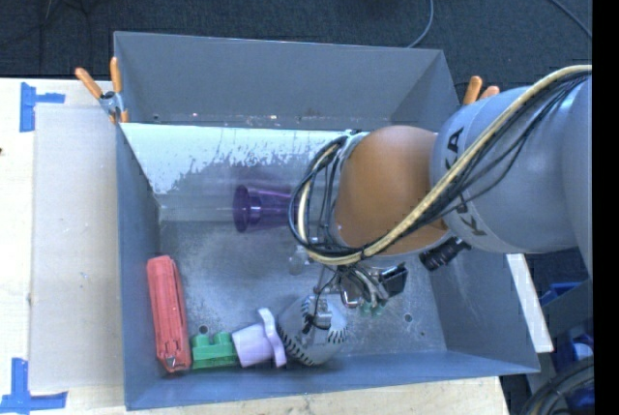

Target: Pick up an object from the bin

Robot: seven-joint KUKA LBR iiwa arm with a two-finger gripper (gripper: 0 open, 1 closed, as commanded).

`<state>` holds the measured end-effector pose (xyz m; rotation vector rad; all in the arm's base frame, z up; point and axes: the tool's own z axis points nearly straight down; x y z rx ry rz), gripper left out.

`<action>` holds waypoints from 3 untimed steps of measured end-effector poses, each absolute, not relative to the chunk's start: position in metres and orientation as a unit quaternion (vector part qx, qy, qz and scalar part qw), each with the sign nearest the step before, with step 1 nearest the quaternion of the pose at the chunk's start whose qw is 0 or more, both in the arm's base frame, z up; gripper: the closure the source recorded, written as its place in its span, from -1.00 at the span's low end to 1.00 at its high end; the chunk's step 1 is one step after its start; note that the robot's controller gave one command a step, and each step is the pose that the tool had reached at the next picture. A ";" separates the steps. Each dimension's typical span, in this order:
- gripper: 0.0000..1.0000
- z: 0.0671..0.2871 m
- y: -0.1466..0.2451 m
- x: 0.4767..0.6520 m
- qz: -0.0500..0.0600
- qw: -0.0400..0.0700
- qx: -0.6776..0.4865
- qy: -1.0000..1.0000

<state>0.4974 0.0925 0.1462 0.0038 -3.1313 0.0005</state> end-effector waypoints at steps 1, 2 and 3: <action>-1.00 0.150 0.092 0.499 0.000 0.001 0.000 -1.000; -1.00 0.128 0.077 0.503 -0.002 0.000 -0.035 -0.999; -1.00 0.091 0.063 0.500 -0.002 0.005 -0.049 -0.999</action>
Offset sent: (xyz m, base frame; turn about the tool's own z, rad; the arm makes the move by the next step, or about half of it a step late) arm 0.0071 -0.0538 -0.0721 0.2217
